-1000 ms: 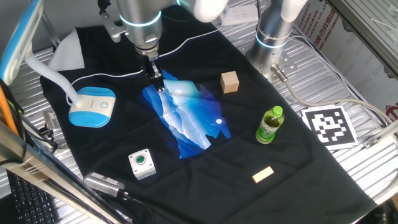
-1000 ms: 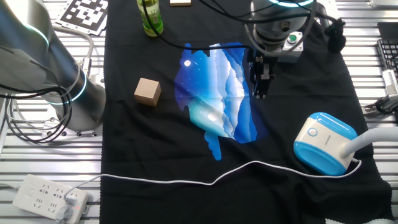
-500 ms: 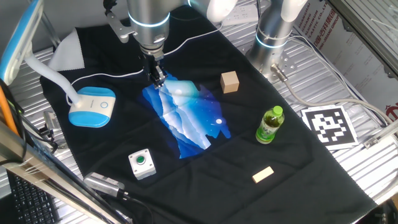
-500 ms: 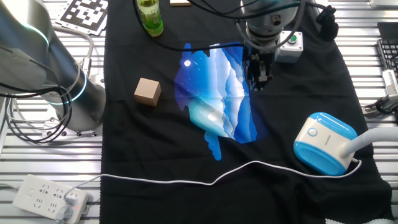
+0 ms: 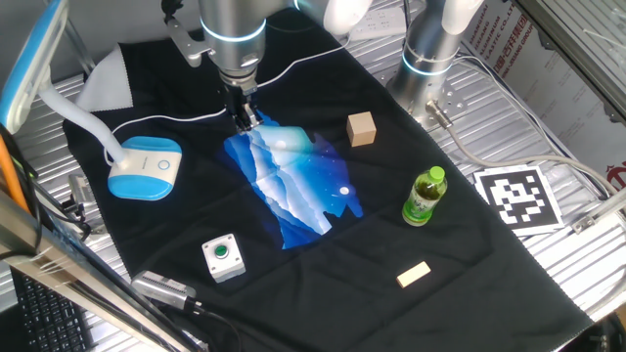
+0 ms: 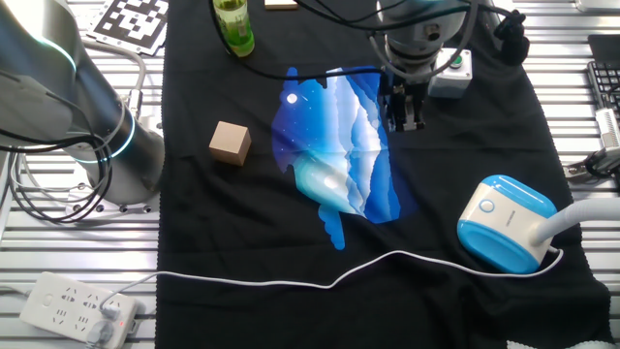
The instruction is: Turn on the desk lamp by pressing the button
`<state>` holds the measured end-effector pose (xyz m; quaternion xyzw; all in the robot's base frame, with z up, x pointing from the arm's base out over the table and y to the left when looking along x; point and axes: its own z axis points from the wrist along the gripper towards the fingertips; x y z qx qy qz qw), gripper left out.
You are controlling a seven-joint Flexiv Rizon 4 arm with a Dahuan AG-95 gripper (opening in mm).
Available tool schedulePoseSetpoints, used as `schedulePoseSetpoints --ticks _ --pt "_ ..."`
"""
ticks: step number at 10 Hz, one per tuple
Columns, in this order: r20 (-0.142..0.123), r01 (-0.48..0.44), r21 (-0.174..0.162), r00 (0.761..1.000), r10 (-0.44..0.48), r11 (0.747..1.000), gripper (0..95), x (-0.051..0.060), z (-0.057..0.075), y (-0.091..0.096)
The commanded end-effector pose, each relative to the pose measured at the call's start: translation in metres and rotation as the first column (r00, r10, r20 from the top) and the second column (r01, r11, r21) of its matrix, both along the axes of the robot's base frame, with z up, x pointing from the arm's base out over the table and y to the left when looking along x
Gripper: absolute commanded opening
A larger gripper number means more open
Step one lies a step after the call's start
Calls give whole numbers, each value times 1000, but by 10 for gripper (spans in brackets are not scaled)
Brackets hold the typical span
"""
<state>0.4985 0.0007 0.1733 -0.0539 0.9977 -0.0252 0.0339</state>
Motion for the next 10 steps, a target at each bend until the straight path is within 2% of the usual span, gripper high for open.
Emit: schedulePoseSetpoints --ticks 1,5,8,10 --pt "0 2 1 1000 -2 1000 0 0 0 0" --pt "3 -4 0 1000 4 1000 0 2 -4 -2" --pt "6 -19 2 1000 19 1000 0 11 -25 -9" --pt "3 -28 1 1000 28 1000 0 19 -31 -10"
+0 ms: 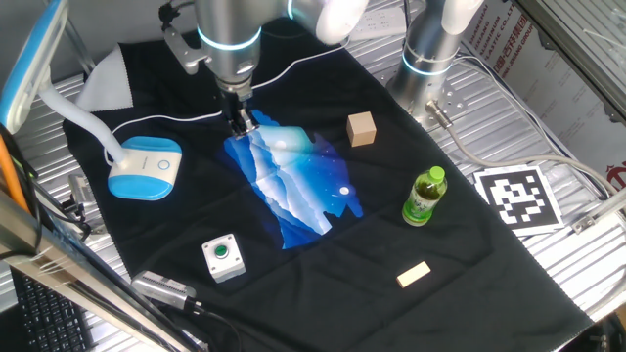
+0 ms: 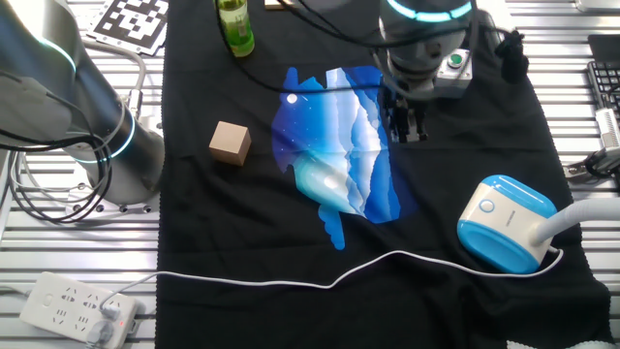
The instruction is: Turn on the desk lamp by pressing the button
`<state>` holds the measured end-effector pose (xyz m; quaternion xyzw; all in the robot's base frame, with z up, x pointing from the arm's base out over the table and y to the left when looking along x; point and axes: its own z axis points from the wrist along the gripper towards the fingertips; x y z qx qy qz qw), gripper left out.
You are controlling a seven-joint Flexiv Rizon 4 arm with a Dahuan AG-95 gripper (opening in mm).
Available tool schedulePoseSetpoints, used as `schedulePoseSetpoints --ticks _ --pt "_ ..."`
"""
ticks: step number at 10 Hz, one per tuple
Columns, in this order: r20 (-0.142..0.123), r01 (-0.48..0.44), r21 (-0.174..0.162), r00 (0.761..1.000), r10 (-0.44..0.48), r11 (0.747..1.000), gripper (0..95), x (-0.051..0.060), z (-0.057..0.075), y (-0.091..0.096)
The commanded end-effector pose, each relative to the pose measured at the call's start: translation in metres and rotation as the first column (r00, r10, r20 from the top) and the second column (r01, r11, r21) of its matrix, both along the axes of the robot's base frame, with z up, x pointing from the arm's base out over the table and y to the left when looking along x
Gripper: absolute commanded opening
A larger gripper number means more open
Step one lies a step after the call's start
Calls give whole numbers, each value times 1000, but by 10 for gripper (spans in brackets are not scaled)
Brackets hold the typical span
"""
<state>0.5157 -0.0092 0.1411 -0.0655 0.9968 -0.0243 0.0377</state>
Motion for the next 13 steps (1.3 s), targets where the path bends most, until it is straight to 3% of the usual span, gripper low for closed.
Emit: schedulePoseSetpoints --ticks 1,6,13 --pt "-14 -6 -3 1000 6 1000 0 7 3 1" --pt "-43 -22 -3 999 22 1000 0 35 -8 -3" --pt "-38 -36 -3 999 36 999 0 58 -16 -19"
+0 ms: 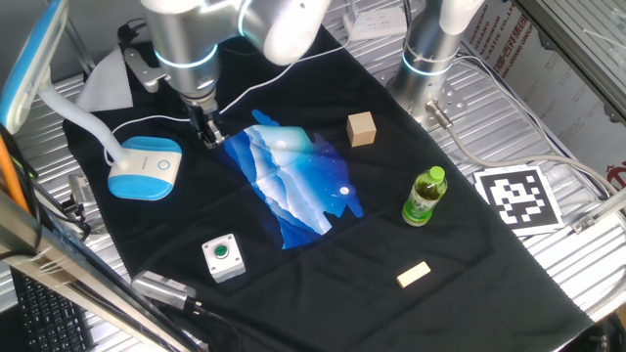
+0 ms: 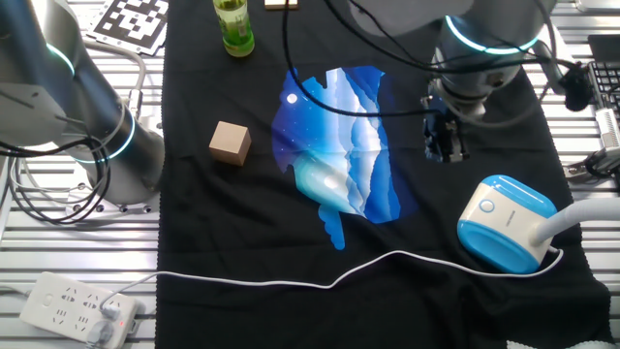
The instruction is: Turn on the desk lamp by pressing the button
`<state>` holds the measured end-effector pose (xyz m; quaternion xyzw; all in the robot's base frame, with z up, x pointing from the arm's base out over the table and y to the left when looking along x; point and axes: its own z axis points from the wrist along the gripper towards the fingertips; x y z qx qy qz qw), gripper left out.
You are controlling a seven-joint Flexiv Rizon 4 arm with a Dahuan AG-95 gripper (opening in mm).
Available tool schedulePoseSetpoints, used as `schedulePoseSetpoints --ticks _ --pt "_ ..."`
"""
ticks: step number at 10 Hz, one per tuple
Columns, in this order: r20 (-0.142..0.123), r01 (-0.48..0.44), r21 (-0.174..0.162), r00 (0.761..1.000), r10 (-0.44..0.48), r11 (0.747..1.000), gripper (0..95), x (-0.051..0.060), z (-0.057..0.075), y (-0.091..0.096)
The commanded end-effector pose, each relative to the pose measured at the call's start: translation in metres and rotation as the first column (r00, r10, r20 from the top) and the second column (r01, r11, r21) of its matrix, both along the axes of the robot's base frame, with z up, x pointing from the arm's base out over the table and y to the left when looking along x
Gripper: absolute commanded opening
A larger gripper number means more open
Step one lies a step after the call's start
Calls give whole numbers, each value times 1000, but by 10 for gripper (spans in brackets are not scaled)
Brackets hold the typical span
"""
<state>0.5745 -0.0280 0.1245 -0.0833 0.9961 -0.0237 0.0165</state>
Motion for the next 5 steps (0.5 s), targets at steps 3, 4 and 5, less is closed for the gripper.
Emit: schedulePoseSetpoints --ticks 3,4,5 --pt "4 -6 1 1000 6 1000 0 14 -7 -7" --pt "3 -7 0 1000 7 1000 0 17 -8 -8" --pt "3 -9 -1 1000 9 1000 0 18 -10 -10"
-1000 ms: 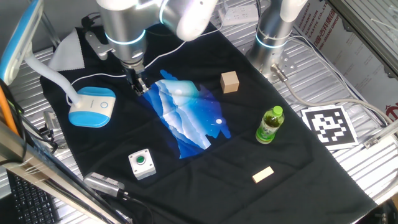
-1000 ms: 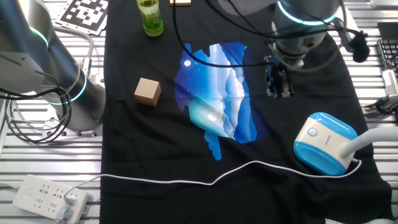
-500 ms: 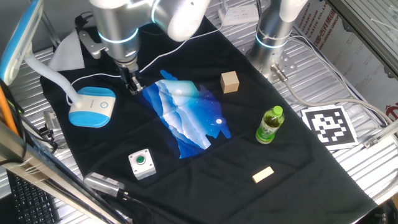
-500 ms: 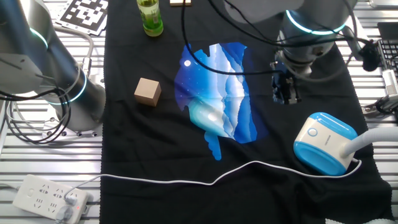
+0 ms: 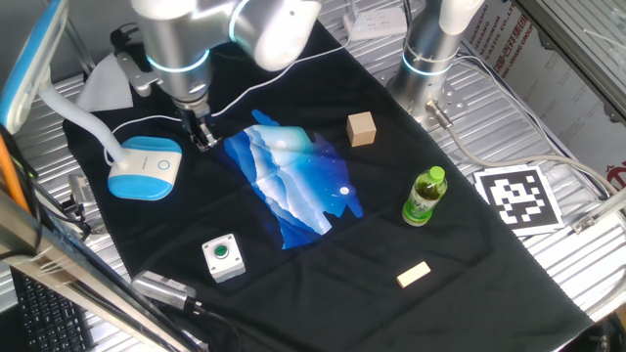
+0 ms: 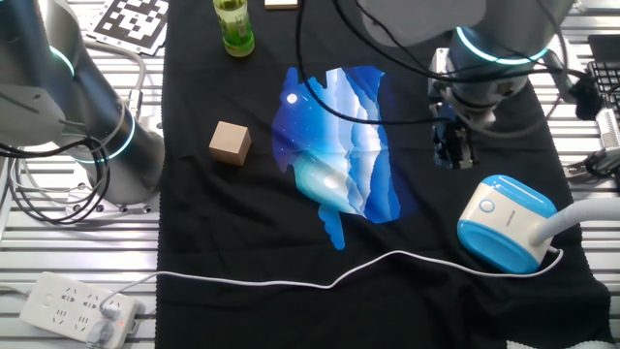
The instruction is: Turn on the desk lamp by pressing the button
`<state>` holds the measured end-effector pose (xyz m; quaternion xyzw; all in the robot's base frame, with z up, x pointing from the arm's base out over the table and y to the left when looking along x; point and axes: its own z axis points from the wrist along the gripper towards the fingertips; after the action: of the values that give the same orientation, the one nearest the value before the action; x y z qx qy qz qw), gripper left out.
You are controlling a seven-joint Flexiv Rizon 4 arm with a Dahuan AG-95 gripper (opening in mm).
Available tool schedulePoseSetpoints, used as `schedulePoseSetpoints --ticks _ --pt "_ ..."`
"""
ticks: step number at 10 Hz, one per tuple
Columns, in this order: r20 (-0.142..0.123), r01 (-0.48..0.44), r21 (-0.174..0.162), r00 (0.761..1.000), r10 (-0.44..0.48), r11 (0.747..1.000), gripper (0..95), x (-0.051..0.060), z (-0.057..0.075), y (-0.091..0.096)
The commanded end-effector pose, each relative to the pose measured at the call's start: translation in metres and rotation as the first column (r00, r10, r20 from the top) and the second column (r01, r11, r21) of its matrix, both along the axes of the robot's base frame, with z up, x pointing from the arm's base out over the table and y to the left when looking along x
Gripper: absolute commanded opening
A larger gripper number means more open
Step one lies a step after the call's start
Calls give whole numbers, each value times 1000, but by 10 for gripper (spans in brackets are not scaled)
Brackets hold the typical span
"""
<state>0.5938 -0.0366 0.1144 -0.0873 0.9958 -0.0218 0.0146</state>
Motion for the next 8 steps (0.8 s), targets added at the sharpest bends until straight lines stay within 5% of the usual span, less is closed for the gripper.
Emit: schedulePoseSetpoints --ticks 1,4,8 --pt "8 -7 -4 1000 7 1000 0 1 -7 -4" --pt "12 -11 -6 1000 11 1000 0 5 -24 -6" --pt "13 -10 -7 1000 10 1000 0 17 -32 -2"
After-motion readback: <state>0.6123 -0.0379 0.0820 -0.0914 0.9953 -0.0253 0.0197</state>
